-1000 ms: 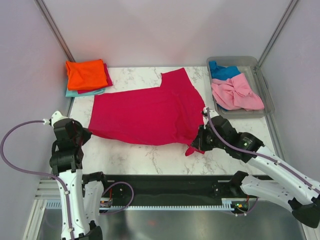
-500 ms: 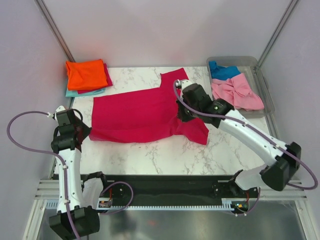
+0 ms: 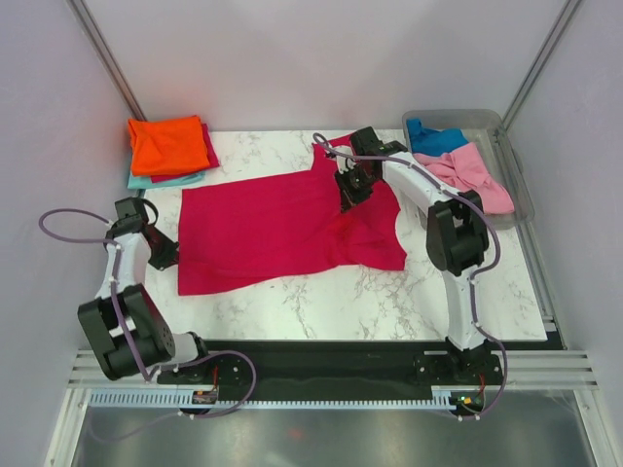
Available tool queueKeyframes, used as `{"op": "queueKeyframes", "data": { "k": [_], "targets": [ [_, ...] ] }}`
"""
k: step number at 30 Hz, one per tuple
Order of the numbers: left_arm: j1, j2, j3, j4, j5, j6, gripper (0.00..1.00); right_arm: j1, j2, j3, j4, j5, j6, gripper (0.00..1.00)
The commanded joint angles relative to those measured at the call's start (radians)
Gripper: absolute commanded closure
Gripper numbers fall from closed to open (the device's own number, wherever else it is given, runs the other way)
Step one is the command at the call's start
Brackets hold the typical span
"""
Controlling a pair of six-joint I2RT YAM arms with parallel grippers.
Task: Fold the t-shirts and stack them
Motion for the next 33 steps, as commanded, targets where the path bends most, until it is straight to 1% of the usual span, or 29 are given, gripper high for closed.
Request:
{"op": "queueKeyframes", "data": {
  "k": [1,3,4,5,6,7,8,9,10,11,12,13,14,16,17,18,19,20,22,23,24,25,26,27,28,29,31,32,33],
  "targets": [
    [0.002,0.098,0.068,0.075,0.076,0.024,0.98,-0.022,0.074,0.15,-0.083,0.039,-0.076,0.99],
    [0.002,0.154,0.108,0.073,0.122,0.053,0.98,-0.034,0.125,0.225,-0.101,0.123,-0.074,0.98],
    [0.003,0.186,0.119,0.075,0.148,0.064,0.93,-0.039,0.139,0.249,-0.117,0.157,-0.067,0.97],
    [0.003,0.191,0.122,0.081,0.201,0.074,0.89,-0.048,0.152,0.281,-0.115,0.243,-0.05,0.89],
    [-0.002,0.188,0.117,0.09,0.228,0.079,0.83,-0.053,0.156,0.296,-0.115,0.294,-0.01,0.83],
    [-0.005,0.177,0.11,0.104,0.249,0.084,0.63,-0.057,0.154,0.302,-0.105,0.34,0.022,0.77],
    [-0.008,0.145,0.103,0.121,0.274,0.09,0.53,-0.074,0.137,0.301,-0.096,0.38,0.05,0.58],
    [-0.02,0.121,0.088,0.122,0.272,0.093,0.47,-0.077,0.122,0.293,-0.094,0.423,0.07,0.52],
    [-0.031,0.099,0.083,0.125,0.26,0.098,0.35,-0.083,0.099,0.272,-0.061,0.453,0.113,0.47],
    [-0.041,0.05,0.079,0.122,0.208,0.105,0.31,-0.086,0.072,0.241,-0.043,0.474,0.125,0.4],
    [-0.049,0.03,0.07,0.113,0.184,0.104,0.28,-0.088,0.014,0.186,-0.028,0.49,0.128,0.37],
    [-0.052,0.013,0.065,0.11,0.167,0.099,0.22,-0.087,-0.019,0.159,-0.002,0.523,0.163,0.33],
    [-0.052,-0.005,0.062,0.101,0.144,0.095,0.21,-0.087,-0.088,0.129,0.004,0.531,0.209,0.31],
    [-0.051,-0.042,0.057,0.053,0.098,0.075,0.22,-0.087,-0.169,-0.004,0.045,0.501,0.249,0.31],
    [-0.052,-0.059,0.05,0.044,0.078,0.043,0.22,-0.087,-0.262,-0.139,0.064,0.491,0.313,0.3],
    [-0.045,-0.102,0.022,0.04,0.084,0.027,0.22,-0.087,-0.31,-0.217,0.09,0.478,0.341,0.28],
    [-0.041,-0.123,0.005,0.039,0.097,0.01,0.23,-0.087,-0.358,-0.295,0.139,0.468,0.38,0.27],
    [-0.038,-0.146,-0.015,0.041,0.132,-0.037,0.24,-0.09,-0.44,-0.435,0.154,0.449,0.438,0.27],
    [-0.034,-0.224,-0.082,0.039,0.168,-0.112,0.25,-0.09,-0.519,-0.568,0.204,0.429,0.496,0.27],
    [-0.034,-0.26,-0.138,0.038,0.177,-0.143,0.26,-0.091,-0.598,-0.687,0.22,0.418,0.556,0.27],
    [-0.034,-0.292,-0.171,0.038,0.183,-0.174,0.26,-0.09,-0.64,-0.745,0.269,0.401,0.582,0.27],
    [-0.034,-0.368,-0.203,0.038,0.183,-0.226,0.26,-0.091,-0.683,-0.803,0.297,0.401,0.611,0.27],
    [-0.034,-0.405,-0.266,0.038,0.17,-0.252,0.26,-0.09,-0.764,-0.907,0.322,0.343,0.674,0.27],
    [-0.041,-0.482,-0.291,0.038,0.157,-0.281,0.25,-0.091,-0.8,-0.952,0.361,0.327,0.699,0.27],
    [-0.044,-0.513,-0.3,0.033,0.139,-0.313,0.25,-0.093,-0.833,-0.993,0.374,0.316,0.729,0.27],
    [-0.046,-0.539,-0.306,0.027,0.121,-0.329,0.25,-0.093,-0.89,-1.064,0.386,0.301,0.751,0.28],
    [-0.046,-0.593,-0.321,0.015,0.087,-0.367,0.25,-0.091,-0.942,-1.124,0.427,0.295,0.796,0.28],
    [-0.046,-0.6,-0.337,0.013,0.079,-0.375,0.25,-0.091,-0.946,-1.167,0.441,0.295,0.805,0.29],
    [-0.069,-0.6,-0.338,0.01,0.067,-0.381,0.24,-0.093,-0.941,-1.178,0.461,0.287,0.806,0.29]
  ]
}}
